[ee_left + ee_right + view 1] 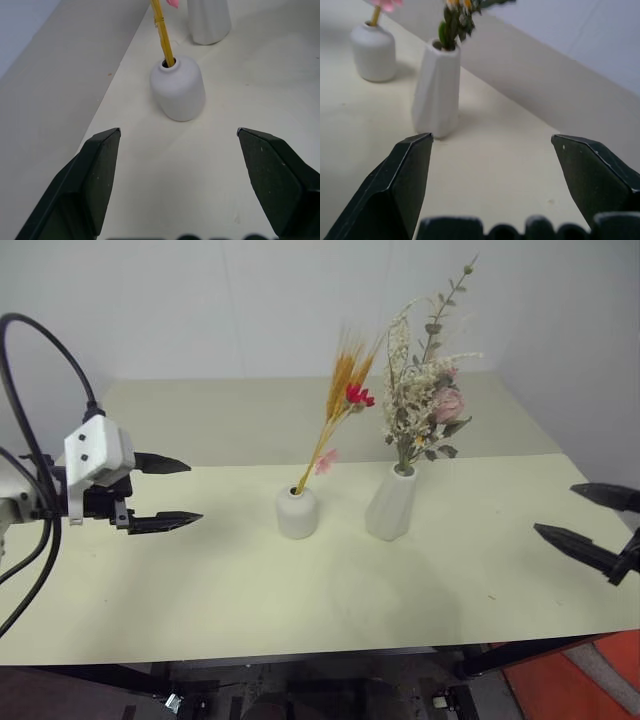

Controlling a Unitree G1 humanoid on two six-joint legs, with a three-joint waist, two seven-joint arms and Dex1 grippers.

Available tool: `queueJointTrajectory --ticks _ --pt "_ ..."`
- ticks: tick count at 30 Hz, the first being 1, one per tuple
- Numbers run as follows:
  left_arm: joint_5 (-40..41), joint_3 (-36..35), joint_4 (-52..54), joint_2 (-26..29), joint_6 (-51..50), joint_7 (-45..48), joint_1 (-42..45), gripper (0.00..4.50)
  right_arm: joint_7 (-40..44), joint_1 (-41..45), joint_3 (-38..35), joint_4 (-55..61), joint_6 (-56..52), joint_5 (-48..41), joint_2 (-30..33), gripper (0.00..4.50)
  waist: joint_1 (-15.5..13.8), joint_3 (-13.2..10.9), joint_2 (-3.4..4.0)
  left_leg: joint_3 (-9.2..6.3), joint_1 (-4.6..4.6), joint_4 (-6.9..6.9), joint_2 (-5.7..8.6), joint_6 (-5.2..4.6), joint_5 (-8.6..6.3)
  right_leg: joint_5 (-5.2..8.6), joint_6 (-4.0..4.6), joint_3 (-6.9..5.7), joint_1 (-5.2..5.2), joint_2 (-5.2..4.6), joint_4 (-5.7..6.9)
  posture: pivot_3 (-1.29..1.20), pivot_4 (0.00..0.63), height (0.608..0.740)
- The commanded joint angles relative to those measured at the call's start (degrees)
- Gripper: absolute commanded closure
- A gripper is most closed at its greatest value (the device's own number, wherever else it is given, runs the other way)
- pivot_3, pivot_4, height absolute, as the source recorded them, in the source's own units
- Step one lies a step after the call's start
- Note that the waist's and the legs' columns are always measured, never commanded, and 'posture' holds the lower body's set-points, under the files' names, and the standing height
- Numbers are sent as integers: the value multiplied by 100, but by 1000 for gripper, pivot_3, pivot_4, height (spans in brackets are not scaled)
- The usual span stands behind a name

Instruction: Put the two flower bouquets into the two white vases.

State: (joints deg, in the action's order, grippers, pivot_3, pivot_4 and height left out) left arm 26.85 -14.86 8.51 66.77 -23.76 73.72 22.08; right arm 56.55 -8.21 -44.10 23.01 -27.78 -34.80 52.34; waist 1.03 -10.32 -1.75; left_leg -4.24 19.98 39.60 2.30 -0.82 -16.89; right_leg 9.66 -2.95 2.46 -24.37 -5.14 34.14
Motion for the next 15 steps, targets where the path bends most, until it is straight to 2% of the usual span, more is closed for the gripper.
queueJointTrajectory --ticks 1,7,15 --pt "-165 271 -182 10 239 35 485 452 -466 -323 -253 720 97 221 -274 54 -19 -2 2 0 2 1 1 0 0 1 -1 0 -1 -2 0 0 150 740" --pt "-403 739 -739 -21 577 358 1190 452 -573 -652 -479 974 308 192 -615 54 -28 -1 2 -3 7 9 9 0 0 6 -11 -1 7 -3 -4 0 150 740" --pt "-563 995 -908 -112 681 515 1517 452 -869 -725 -60 1233 484 319 -898 54 13 -1 2 0 3 9 6 -1 0 11 -20 1 6 0 0 0 150 740"
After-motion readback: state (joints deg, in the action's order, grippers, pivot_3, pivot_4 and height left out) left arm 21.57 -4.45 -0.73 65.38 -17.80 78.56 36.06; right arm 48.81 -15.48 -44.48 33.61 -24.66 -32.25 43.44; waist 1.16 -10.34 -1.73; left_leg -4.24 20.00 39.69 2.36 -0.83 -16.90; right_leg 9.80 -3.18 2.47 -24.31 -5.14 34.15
